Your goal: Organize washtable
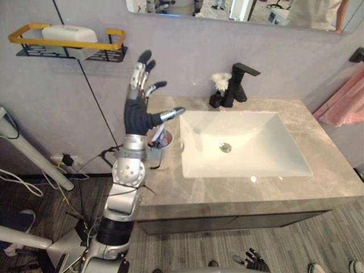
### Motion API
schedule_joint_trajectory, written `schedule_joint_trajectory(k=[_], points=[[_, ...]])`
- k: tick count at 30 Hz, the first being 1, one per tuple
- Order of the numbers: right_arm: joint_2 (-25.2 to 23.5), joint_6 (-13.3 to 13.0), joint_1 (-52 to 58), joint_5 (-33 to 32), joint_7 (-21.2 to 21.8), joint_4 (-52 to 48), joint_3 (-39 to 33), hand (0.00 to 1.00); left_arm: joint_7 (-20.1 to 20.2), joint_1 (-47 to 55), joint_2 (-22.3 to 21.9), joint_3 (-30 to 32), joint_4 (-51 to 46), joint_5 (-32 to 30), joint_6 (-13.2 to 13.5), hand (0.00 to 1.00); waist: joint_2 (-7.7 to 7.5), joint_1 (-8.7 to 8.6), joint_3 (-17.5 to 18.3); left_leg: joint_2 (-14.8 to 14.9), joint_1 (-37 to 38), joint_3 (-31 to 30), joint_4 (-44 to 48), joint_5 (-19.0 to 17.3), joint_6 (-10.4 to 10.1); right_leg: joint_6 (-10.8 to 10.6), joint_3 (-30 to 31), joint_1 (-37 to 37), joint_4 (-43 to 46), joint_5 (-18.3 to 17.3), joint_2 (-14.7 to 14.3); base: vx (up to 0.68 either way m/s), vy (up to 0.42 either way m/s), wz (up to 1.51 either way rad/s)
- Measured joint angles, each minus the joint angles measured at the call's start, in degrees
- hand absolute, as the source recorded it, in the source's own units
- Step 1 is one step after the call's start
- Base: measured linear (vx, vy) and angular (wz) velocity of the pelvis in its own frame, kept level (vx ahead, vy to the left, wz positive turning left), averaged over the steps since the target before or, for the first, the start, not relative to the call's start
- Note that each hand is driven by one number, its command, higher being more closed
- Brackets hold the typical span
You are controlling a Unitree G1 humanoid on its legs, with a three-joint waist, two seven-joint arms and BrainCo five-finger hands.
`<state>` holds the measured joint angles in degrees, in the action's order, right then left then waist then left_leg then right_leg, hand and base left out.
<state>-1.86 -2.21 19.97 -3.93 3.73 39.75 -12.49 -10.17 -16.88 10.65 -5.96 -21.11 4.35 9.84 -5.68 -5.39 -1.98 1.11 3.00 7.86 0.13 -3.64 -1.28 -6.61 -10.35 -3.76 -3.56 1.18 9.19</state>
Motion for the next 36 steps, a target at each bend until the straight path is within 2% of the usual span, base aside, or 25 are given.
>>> schedule_joint_trajectory(k=[7,13,17,19,23,27,28,36], points=[[0.0,0.1,-0.6,0.0,0.0,0.0,0.0,0.00,-0.4,3.3,0.5,7.6,-7.8,3.4,2.9,0.00,0.33,0.08,-0.1,-0.1,0.8,-0.6,-0.2,0.0,0.0,0.0,-0.7,-0.9,0.2,0.0,0.0,0.00,0.000,0.03],[0.0,0.3,-1.3,-0.1,0.0,2.3,-0.2,0.00,-1.2,11.9,0.9,17.2,-10.4,6.3,4.3,0.00,0.97,1.27,-0.2,-0.2,1.0,-2.0,-1.9,1.1,-0.1,0.3,-2.0,-0.9,0.4,-0.2,-0.1,-0.02,-0.020,0.10],[0.1,0.3,-2.2,-0.1,0.0,4.2,-1.1,0.00,-1.4,20.0,-2.1,22.4,-10.5,10.4,4.5,0.00,1.42,2.02,-0.4,-0.2,1.0,-2.9,-2.7,1.6,-0.1,0.5,-3.0,-1.1,0.4,-0.4,-0.1,-0.03,-0.035,0.11],[0.0,0.3,-2.2,-0.1,0.0,4.5,-1.1,0.00,-1.3,23.1,-4.3,23.0,-10.5,13.0,4.5,0.00,1.55,2.96,-0.5,-0.2,1.1,-3.4,-3.8,2.3,-0.2,0.6,-3.7,-1.0,0.4,-0.4,-0.1,-0.03,-0.032,0.16],[0.0,0.3,-3.0,-0.7,0.0,4.5,-1.1,0.00,-1.0,26.8,-6.6,23.6,-10.5,15.0,4.4,0.00,1.74,3.15,-0.7,-0.3,1.2,-4.0,-4.3,2.6,-0.3,0.6,-4.1,-1.1,0.4,-0.5,-0.1,-0.02,-0.023,0.09],[0.0,0.3,-3.6,-0.8,-0.1,6.1,-0.8,0.00,1.3,29.6,-8.3,19.3,-8.6,15.7,4.0,0.00,1.62,3.37,-0.8,-0.3,0.7,-5.0,-4.8,3.1,-0.2,0.6,-5.4,-1.1,0.5,-0.8,-0.1,-0.02,-0.025,0.16],[0.1,0.3,-3.7,-1.0,0.0,6.4,-0.8,0.00,1.6,29.7,-8.4,18.6,-7.9,16.0,3.8,1.00,1.54,3.60,-0.7,-0.3,0.6,-5.1,-4.7,3.1,-0.2,0.5,-5.4,-1.1,0.5,-0.8,-0.1,-0.02,-0.026,0.07],[0.3,0.3,-4.3,-1.2,-0.1,6.5,0.3,0.00,6.4,32.3,-10.1,6.3,0.1,17.8,0.7,1.00,1.42,4.67,-0.7,-0.1,0.3,-5.0,-4.0,3.1,-0.3,0.3,-5.6,-1.1,0.8,-1.5,-0.1,0.00,-0.011,0.02]])
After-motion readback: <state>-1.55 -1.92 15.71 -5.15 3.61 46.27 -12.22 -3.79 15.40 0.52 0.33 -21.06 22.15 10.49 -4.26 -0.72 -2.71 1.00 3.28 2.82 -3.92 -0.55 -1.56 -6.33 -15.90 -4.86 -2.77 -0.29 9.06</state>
